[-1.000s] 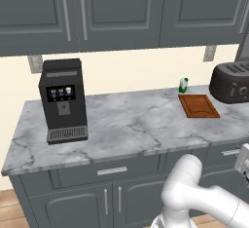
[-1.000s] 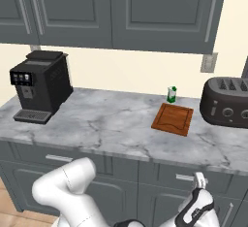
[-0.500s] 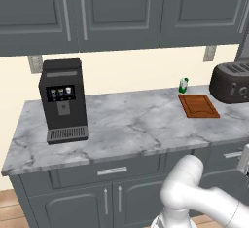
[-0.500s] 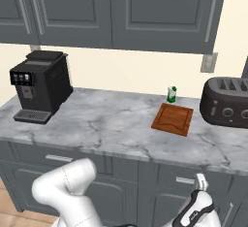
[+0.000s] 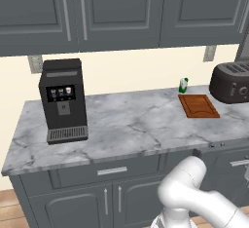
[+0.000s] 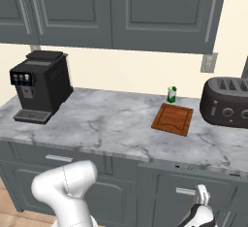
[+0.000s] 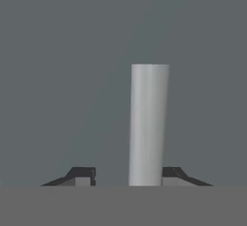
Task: Open the drawer on the right and place the cutting tools on the cutting board.
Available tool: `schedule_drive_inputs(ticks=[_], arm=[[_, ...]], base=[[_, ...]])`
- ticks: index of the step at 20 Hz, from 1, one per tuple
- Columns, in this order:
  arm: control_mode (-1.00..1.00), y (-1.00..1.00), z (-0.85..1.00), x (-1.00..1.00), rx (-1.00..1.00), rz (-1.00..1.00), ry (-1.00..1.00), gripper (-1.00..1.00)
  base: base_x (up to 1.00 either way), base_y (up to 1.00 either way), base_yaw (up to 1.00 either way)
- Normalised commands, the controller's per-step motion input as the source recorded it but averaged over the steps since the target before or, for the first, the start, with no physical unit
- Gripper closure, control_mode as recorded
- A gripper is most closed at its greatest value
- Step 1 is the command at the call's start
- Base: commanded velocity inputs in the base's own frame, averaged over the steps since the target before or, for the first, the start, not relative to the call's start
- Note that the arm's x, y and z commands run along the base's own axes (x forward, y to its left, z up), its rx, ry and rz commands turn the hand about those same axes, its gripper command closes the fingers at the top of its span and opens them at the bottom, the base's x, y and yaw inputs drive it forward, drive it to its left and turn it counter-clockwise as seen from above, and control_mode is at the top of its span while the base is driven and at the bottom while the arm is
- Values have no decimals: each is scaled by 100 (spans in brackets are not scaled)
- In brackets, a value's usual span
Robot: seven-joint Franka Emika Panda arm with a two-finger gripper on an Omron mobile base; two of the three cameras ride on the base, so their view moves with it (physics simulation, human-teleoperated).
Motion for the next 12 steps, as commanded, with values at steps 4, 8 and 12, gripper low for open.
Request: schedule_drive_inputs(ticks=[4,8,12], arm=[[-100,-1,-9,-46,0,0,0,100],[-100,-4,-10,-48,0,0,0,100],[-100,-6,-11,-51,0,0,0,100]], base=[[0,0,0],[0,0,0],[0,0,0]])
